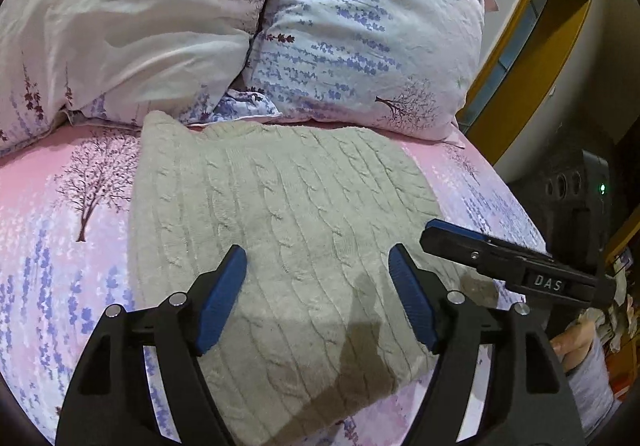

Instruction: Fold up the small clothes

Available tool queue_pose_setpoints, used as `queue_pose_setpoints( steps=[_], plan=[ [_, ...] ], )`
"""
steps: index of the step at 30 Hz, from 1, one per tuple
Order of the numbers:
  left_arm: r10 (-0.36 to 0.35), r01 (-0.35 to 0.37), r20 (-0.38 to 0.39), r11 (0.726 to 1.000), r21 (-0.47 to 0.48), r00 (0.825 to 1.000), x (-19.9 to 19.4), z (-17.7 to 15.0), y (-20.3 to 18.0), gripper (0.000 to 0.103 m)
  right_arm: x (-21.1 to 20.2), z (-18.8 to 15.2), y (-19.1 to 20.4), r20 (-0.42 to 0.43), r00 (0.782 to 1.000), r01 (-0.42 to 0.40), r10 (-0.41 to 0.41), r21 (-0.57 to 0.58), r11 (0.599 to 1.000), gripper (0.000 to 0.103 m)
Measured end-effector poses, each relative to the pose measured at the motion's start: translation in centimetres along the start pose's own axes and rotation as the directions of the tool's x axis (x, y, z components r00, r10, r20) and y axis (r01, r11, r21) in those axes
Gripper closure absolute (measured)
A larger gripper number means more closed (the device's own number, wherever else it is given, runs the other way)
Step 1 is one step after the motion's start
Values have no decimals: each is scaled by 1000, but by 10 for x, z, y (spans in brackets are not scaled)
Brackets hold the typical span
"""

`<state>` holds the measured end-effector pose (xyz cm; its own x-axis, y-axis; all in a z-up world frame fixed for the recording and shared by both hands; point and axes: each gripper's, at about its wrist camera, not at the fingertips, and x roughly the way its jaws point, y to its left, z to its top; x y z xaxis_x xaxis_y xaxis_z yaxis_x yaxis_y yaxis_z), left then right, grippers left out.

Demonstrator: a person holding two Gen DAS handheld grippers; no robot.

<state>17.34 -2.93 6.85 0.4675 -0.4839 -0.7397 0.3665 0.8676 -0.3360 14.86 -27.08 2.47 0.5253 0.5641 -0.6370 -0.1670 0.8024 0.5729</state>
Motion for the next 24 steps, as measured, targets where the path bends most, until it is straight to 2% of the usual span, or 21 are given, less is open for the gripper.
queue_pose_setpoints(
  steps=[3,6,8,10,12,14,17,18,19,21,24],
  plan=[
    [7,-7,9,1000,14,1000,0,-1,-1,30,-3,2,-7,3,999,-37,37,53,998,53],
    [3,-3,48,1000,-6,999,-21,-3,0,30,-21,0,10,44,999,31,-31,-2,1000,54],
    [54,-54,95,999,5,994,-37,-7,-1,30,-34,-6,24,90,992,98,-91,-71,993,50],
    [116,-120,128,992,27,985,-47,-10,-3,30,-40,-11,36,122,979,177,-161,-136,975,49],
    [156,-164,121,985,58,980,-47,-15,-8,30,-41,-19,48,144,964,251,-224,-203,946,48],
    [181,-189,90,978,89,979,-38,-19,-13,30,-37,-25,54,135,957,283,-257,-240,929,47],
    [228,-237,80,963,127,970,-25,-26,-19,28,-20,-32,52,101,923,385,-372,-276,880,47],
    [239,-250,84,958,144,967,-22,-27,-22,24,-12,-35,49,81,906,421,-416,-287,860,45],
    [252,-263,84,952,160,964,-19,-29,-25,22,-5,-37,44,58,899,431,-434,-289,854,41],
    [277,-289,85,940,183,957,-15,-29,-30,20,-4,-39,38,56,898,435,-437,-270,859,36],
    [257,-269,90,949,164,962,-26,-30,-29,21,-19,-37,39,90,902,431,-423,-245,868,36]
  ],
)
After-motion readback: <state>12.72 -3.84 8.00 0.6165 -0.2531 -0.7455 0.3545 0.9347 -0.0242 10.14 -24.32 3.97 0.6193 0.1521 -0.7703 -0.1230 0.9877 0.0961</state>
